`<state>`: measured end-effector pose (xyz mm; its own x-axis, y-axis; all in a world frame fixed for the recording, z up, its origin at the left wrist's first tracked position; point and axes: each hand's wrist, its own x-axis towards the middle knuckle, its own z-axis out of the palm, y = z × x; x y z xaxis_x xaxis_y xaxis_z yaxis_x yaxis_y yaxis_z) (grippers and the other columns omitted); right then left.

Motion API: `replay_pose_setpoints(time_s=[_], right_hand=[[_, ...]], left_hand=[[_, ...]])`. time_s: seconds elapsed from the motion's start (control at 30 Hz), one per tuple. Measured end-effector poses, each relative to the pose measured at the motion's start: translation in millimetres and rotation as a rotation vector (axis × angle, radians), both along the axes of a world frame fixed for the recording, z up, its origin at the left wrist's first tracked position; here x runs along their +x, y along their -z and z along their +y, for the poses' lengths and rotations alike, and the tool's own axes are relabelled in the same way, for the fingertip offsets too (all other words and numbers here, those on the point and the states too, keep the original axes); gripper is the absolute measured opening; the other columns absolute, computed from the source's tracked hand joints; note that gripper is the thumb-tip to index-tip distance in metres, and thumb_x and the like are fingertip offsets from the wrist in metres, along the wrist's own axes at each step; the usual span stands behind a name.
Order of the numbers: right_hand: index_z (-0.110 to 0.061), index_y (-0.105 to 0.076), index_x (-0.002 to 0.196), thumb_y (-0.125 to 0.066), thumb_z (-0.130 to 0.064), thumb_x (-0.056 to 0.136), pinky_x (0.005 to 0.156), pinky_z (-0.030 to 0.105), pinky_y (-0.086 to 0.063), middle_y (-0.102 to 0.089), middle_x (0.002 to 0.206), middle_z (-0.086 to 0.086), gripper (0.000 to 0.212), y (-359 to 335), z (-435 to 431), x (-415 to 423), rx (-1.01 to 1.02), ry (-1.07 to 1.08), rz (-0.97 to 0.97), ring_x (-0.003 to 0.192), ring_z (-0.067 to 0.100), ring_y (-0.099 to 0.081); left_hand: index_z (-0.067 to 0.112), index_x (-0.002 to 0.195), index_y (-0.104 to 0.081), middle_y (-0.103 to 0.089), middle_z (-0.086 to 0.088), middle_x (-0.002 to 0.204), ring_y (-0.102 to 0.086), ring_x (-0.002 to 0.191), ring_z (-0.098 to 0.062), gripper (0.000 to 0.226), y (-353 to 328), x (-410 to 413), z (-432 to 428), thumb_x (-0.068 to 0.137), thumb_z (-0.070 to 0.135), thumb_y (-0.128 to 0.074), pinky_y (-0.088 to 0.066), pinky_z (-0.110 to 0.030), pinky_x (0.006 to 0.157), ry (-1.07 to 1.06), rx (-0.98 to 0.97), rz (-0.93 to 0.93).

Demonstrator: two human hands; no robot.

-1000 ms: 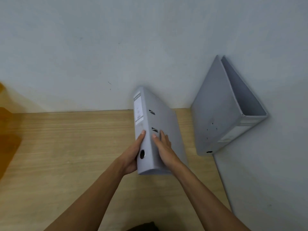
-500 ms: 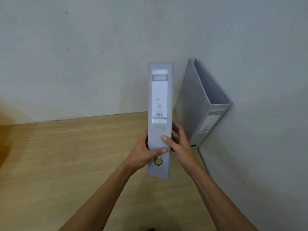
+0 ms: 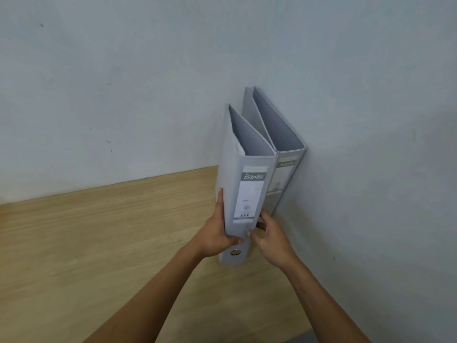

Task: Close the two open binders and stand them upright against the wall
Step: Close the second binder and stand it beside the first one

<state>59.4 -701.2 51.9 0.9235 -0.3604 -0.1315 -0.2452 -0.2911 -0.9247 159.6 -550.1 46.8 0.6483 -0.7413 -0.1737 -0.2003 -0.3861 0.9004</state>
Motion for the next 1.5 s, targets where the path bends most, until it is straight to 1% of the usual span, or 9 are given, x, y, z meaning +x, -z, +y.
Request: replay_pose_setpoints(time_s=[0.13,0.2,0.33,0.63,0.83,1.17,1.23,1.33,1.5], right_hand=[[-0.026,-0.054,0.137,-0.07,-0.01,0.089,0.099,0.032,-0.054,-0.051,0.134,-0.005,0.053,16,-3,1,-0.072,0.052,0.001,0.121,0.01,-0.057],[-0.024,-0.054,0.138,-0.07,-0.016,0.09,0.096,0.034,-0.056,-0.044,0.132,-0.001,0.051,22,-5,1,-0.086,0.065,0.02,0.119,0.015,-0.057],[-0.025,-0.058,0.134,-0.071,-0.02,0.089,0.075,0.012,-0.052,-0.051,0.125,0.001,0.047,27,-11,9,-0.124,0.155,0.022,0.099,0.005,-0.06],[-0.014,-0.055,0.102,-0.076,-0.016,0.085,0.062,0.005,-0.048,-0.066,0.092,-0.007,0.027,17,-26,45,0.055,0.437,-0.02,0.077,-0.007,-0.064],[-0.013,-0.063,0.096,-0.069,-0.026,0.092,0.07,0.016,-0.05,-0.07,0.095,0.0,0.015,17,-31,59,0.084,0.439,-0.017,0.09,0.013,-0.068],[-0.018,-0.059,0.091,-0.066,-0.024,0.093,0.062,0.005,-0.046,-0.071,0.1,0.002,0.009,22,-31,66,0.077,0.447,0.014,0.089,0.001,-0.063],[-0.016,-0.06,0.093,-0.066,-0.024,0.093,0.07,0.012,-0.052,-0.071,0.102,0.005,0.01,23,-32,66,0.09,0.441,0.008,0.093,0.009,-0.067],[-0.012,-0.061,0.096,-0.067,-0.023,0.093,0.089,0.042,-0.059,-0.071,0.105,0.008,0.012,19,-32,65,0.149,0.422,0.022,0.102,0.022,-0.07],[-0.019,-0.06,0.091,-0.066,-0.021,0.093,0.093,0.05,-0.057,-0.068,0.102,0.002,0.007,7,-32,61,0.187,0.406,0.006,0.104,0.024,-0.069]], left_hand=[[0.017,0.149,0.041,-0.042,-0.012,0.155,-0.05,0.138,-0.029,0.134,9,8,-10,0.083,0.001,-0.075,-0.049,-0.05,0.108,0.043,0.095,0.048],[0.017,0.152,0.036,-0.043,-0.014,0.155,-0.05,0.138,-0.03,0.13,13,14,-14,0.084,0.0,-0.073,-0.047,-0.049,0.109,0.046,0.145,0.072],[0.02,0.151,0.039,-0.043,-0.015,0.154,-0.05,0.137,-0.033,0.13,15,24,-27,0.084,-0.002,-0.071,-0.048,-0.053,0.107,0.035,0.16,0.08],[0.022,0.156,0.028,-0.035,-0.01,0.16,-0.043,0.142,-0.033,0.124,16,56,-59,0.085,-0.004,-0.069,-0.047,-0.055,0.107,-0.061,0.192,0.132],[0.025,0.159,0.021,-0.033,-0.01,0.163,-0.04,0.145,-0.034,0.12,18,73,-67,0.086,-0.001,-0.071,-0.044,-0.054,0.111,-0.098,0.215,0.132],[0.028,0.161,0.011,-0.035,-0.009,0.161,-0.044,0.141,-0.036,0.121,21,80,-68,0.082,0.0,-0.075,-0.048,-0.058,0.105,-0.124,0.219,0.143],[0.026,0.162,0.006,-0.038,-0.008,0.16,-0.046,0.139,-0.036,0.118,22,80,-68,0.08,-0.001,-0.075,-0.048,-0.056,0.105,-0.137,0.208,0.149],[0.023,0.163,-0.003,-0.04,-0.008,0.158,-0.049,0.138,-0.034,0.111,23,77,-67,0.082,-0.001,-0.074,-0.047,-0.052,0.109,-0.154,0.172,0.173],[0.023,0.163,-0.005,-0.035,-0.009,0.162,-0.057,0.131,-0.032,0.107,15,68,-63,0.084,0.002,-0.074,-0.053,-0.041,0.099,-0.198,0.137,0.19]])
